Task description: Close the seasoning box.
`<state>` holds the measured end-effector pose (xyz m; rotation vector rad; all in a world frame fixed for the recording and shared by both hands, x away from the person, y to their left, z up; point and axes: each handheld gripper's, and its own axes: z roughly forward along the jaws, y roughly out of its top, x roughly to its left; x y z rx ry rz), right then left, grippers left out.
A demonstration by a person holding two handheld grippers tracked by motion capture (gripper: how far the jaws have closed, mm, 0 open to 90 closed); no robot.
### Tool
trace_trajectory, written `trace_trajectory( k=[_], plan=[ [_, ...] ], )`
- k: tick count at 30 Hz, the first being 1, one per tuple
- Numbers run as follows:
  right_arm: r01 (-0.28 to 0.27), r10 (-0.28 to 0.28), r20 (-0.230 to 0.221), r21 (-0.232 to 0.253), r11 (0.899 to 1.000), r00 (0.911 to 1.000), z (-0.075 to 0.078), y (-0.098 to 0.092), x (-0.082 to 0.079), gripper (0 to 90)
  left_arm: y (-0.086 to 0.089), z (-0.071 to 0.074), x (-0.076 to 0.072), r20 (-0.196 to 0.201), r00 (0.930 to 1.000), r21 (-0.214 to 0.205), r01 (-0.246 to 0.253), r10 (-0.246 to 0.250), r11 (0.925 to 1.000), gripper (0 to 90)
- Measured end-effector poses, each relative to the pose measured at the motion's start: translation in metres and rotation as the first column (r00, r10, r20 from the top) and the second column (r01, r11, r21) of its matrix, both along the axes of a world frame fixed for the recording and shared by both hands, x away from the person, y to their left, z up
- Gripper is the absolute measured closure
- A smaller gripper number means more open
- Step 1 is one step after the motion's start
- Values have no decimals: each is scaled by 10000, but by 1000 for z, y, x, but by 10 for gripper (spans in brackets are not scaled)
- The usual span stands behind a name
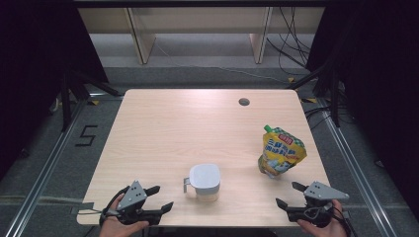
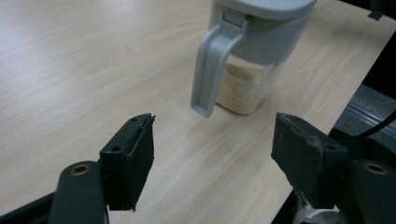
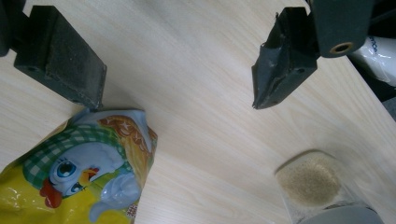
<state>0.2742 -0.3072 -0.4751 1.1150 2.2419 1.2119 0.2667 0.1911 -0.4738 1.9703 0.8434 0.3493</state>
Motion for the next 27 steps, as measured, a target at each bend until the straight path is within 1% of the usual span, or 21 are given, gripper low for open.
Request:
trace_trajectory(
  k=[1,2,6,7,8,9,10,11,12,13,14,15,16,17,19,20,21,24,25,26,27],
  plan=[
    [-122,122,75,32,9999,9999,-1,0,1,187,-1,-1,-1,-74,10000,-86,-3,2,10000,284],
    [37,-36,-93,159,9999,9999,-1,2,-1,187,-2,-3,-3,-116,9999,-27,-14,13,10000,281],
    [-245,245,-22,40,9997,9997,-2,0,1,186,-3,-12,-7,-259,9996,458,144,-132,9988,276],
    [-287,287,76,7,9996,9996,-3,0,1,185,-2,-13,-8,-282,9993,879,268,-244,9958,272],
    [-336,337,163,-105,9994,9993,-3,0,2,184,-3,-14,-8,-250,9993,1092,288,-262,9936,270],
    [-56,56,-176,50,10000,9998,-3,2,-2,183,-4,-15,-8,-237,9995,1092,246,-221,9937,269],
    [-6,3,-340,-74,10000,9994,-3,3,-3,182,-6,-16,-10,-318,9994,674,181,-159,9976,267],
    [-155,154,-26,-170,9997,9999,-3,2,-2,180,-6,-17,-9,-229,9996,741,196,-179,9971,266],
    [-104,100,-334,-117,9999,9994,-4,3,-3,177,-6,-17,-9,-236,9996,673,145,-129,9976,263],
    [-154,151,-107,-207,9997,9998,-4,3,-2,176,-6,-17,-9,-236,9996,673,145,-129,9976,258],
    [-154,151,-107,-207,9997,9998,-4,3,-2,176,-3,-15,-8,-286,9994,1106,207,-176,9937,258],
    [-165,162,-127,-231,9996,9998,-4,3,-2,176,-4,-16,-8,-224,9996,894,200,-181,9958,250],
    [-183,180,-147,-207,9996,9997,-5,3,-2,176,-4,-16,-8,-224,9996,894,200,-181,9958,247],
    [-330,329,-23,-215,9992,9995,-5,2,0,175,-3,-16,-8,-431,9990,981,141,-99,9951,245],
    [-220,219,-312,-49,9997,9993,-5,4,-2,174,-2,-16,-7,-349,9994,1138,119,-80,9934,243],
    [-203,201,-202,-95,9997,9996,-6,3,-1,174,-4,-18,-8,-449,9990,784,-3,39,9969,242],
    [-379,378,-43,-254,9990,9993,-6,1,1,174,-2,-18,-6,-370,9993,1046,38,1,9945,241],
    [-111,105,-280,-223,9997,9996,-6,3,-2,170,-2,-18,-6,-474,9989,986,63,-16,9951,236],
    [-157,152,-224,-251,9996,9996,-6,3,-1,168,1,-17,-4,-418,9990,1219,191,-141,9924,234],
    [-157,152,-224,-251,9996,9996,-6,3,-1,168,1,-17,-4,-418,9990,1219,191,-141,9924,233],
    [-304,298,-140,-449,9985,9995,-7,1,1,168,0,-19,-4,-472,9988,1046,-97,147,9945,232]
  ],
)
